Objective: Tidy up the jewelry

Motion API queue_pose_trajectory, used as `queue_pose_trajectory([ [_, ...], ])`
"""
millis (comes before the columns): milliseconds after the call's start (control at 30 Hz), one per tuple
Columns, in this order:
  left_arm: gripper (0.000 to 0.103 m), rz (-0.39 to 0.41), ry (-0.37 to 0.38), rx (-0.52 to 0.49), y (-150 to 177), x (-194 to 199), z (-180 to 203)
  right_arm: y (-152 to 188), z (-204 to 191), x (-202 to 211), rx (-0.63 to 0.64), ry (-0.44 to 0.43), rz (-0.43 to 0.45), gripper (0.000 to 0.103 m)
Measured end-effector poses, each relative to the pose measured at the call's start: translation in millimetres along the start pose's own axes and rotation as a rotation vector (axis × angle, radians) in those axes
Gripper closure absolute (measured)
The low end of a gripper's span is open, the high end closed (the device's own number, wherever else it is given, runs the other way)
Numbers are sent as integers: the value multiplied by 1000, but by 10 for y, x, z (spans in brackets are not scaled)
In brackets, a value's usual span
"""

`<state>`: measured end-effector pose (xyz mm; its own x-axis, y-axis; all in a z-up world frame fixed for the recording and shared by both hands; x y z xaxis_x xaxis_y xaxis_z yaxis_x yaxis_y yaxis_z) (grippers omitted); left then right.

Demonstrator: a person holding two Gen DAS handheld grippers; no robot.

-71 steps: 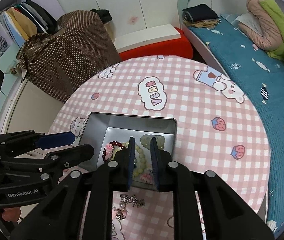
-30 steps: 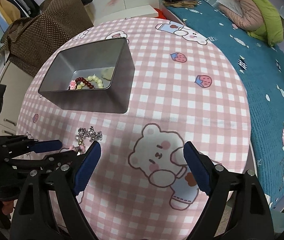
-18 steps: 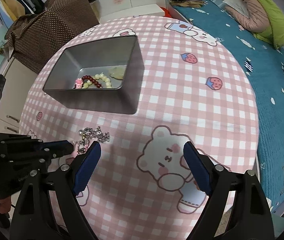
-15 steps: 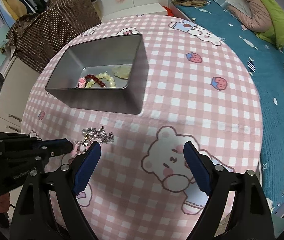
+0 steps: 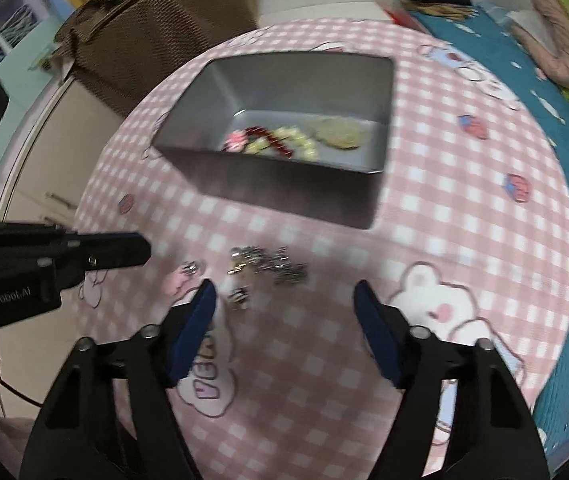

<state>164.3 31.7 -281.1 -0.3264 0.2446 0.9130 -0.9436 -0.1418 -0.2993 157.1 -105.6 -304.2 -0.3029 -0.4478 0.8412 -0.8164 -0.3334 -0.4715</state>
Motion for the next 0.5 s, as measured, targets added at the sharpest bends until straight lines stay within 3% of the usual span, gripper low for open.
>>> queue_pose_trajectory([
  [100, 101, 3, -2, 3, -15, 11, -3, 17, -110, -76, 41, -20, -16, 62],
  [333, 101, 0, 1, 14, 26, 61, -95, 40, -254, -211, 95, -23, -34, 70],
  [500, 100, -27, 17, 16, 82, 18, -131, 109, -323, -289, 156, 33, -30, 90],
])
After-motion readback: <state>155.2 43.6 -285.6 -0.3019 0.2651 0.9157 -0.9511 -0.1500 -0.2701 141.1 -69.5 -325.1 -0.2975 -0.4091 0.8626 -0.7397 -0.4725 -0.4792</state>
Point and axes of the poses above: each gripper's, at about its wrist camera, not at the fingertips, and x roughly against the way its jaws point, z to its right, y to its underside, the point moved 2 cm from there along -x, roughly the way its jaws point, and after that the axes turned 6 degrees about z, right-handed, at the moved point
